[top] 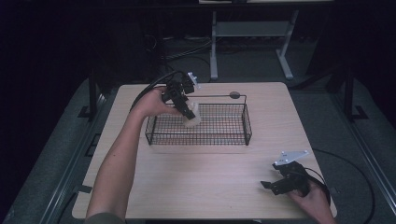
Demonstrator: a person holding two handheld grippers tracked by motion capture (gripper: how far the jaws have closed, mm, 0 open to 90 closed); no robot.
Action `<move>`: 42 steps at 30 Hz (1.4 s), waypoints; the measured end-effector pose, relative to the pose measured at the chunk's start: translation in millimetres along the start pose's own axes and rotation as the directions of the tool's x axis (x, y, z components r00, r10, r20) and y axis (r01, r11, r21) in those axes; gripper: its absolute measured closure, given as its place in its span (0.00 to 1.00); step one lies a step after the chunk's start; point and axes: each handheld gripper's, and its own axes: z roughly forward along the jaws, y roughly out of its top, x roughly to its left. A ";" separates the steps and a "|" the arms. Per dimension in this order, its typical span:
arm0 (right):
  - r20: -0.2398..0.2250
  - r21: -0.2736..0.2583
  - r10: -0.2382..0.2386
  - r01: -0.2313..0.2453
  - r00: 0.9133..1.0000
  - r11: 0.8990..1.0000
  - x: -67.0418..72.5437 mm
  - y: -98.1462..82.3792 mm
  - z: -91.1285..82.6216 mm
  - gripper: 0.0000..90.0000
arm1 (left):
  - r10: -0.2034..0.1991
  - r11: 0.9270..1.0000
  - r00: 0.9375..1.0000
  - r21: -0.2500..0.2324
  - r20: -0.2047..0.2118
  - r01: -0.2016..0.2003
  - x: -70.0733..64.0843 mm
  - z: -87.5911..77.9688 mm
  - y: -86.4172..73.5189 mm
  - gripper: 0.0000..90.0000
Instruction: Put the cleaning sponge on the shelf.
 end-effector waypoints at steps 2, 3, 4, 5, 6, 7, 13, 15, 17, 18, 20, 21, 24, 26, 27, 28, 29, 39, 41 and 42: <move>0.003 0.001 -0.002 0.002 1.000 1.000 0.1 0.0 -0.2 0.16 | 0.000 1.000 1.000 -0.003 0.000 0.000 1.0 2.3 0.8 0.31; 0.003 0.001 -0.002 0.002 1.000 1.000 0.1 0.0 -0.2 0.16 | 0.000 1.000 1.000 -0.003 0.000 0.000 1.0 2.3 0.8 0.31; 0.004 0.002 -0.002 0.002 1.000 1.000 -0.1 0.0 -0.4 0.16 | -0.002 1.000 1.000 -0.007 -0.001 0.002 1.3 3.1 1.2 0.31; 0.005 0.001 -0.002 0.002 1.000 1.000 -0.1 0.0 -0.6 0.16 | 0.000 1.000 1.000 -0.015 0.002 0.000 1.9 4.9 2.0 0.31; 0.005 0.001 -0.002 0.002 1.000 1.000 -0.2 0.0 -0.5 0.16 | 0.000 1.000 1.000 -0.009 0.005 0.000 2.6 6.1 2.5 0.31; 0.002 0.001 -0.001 0.001 1.000 1.000 -0.3 0.0 -0.4 0.16 | -0.002 1.000 1.000 -0.007 0.004 0.002 2.9 8.3 3.1 0.31; 0.001 0.000 -0.001 0.001 1.000 1.000 -0.7 -0.3 -0.5 0.16 | -0.003 1.000 1.000 0.007 0.008 0.003 7.2 18.0 4.4 0.31; -0.003 -0.002 0.002 -0.002 1.000 1.000 -0.4 -0.2 -0.5 0.16 | -0.014 1.000 1.000 0.009 0.013 0.014 9.3 21.7 4.7 0.31; -0.003 -0.001 0.001 -0.001 1.000 1.000 -0.3 -0.3 -0.2 0.16 | -0.016 1.000 1.000 0.011 0.007 0.016 9.9 23.2 4.8 0.31; -0.002 0.006 0.002 -0.002 1.000 1.000 0.0 -0.3 0.4 0.16 | -0.018 1.000 1.000 0.012 0.015 0.018 11.7 26.0 4.9 0.31; 0.000 0.006 0.000 0.000 1.000 1.000 0.1 -0.4 0.6 0.16 | -0.022 1.000 1.000 0.012 0.013 0.022 11.4 27.7 5.0 0.31; -0.002 0.006 0.001 -0.001 1.000 1.000 -0.1 -0.3 0.5 0.16 | -0.017 0.999 1.000 0.028 0.012 0.017 11.9 32.2 5.6 0.31; 0.000 0.002 -0.003 0.003 1.000 1.000 -0.5 -0.5 0.5 0.16 | -0.024 0.999 1.000 0.028 0.014 0.023 13.4 37.6 6.5 0.31; 0.000 0.000 -0.006 0.006 1.000 1.000 -0.9 -0.7 0.3 0.16 | -0.021 0.999 1.000 0.029 0.018 0.020 13.9 40.4 7.4 0.31; 0.000 0.000 -0.006 0.006 1.000 1.000 -0.9 -0.7 0.3 0.16 | -0.021 0.999 1.000 0.029 0.018 0.020 13.9 40.4 7.4 0.31; 0.001 0.001 -0.005 0.005 1.000 1.000 -0.9 -0.7 0.1 0.16 | -0.024 0.999 1.000 0.034 0.018 0.023 13.7 42.2 7.9 0.31; 0.001 0.002 -0.003 0.003 1.000 1.000 -1.0 -0.7 0.0 0.16 | -0.021 0.999 1.000 0.036 0.016 0.021 14.0 43.6 8.3 0.31; 0.006 0.001 -0.008 0.008 1.000 1.000 -1.7 -1.5 -0.9 0.16 | -0.024 0.998 0.999 0.055 0.030 0.022 15.4 55.9 8.8 0.31; 0.007 -0.001 -0.012 0.012 1.000 1.000 -1.9 -1.5 -0.8 0.16 | -0.029 0.998 0.999 0.052 0.034 0.027 15.7 57.4 8.4 0.31; 0.006 -0.001 -0.012 0.012 1.000 1.000 -1.9 -1.5 -0.9 0.16 | -0.025 0.998 0.999 0.055 0.030 0.023 15.9 58.0 8.3 0.31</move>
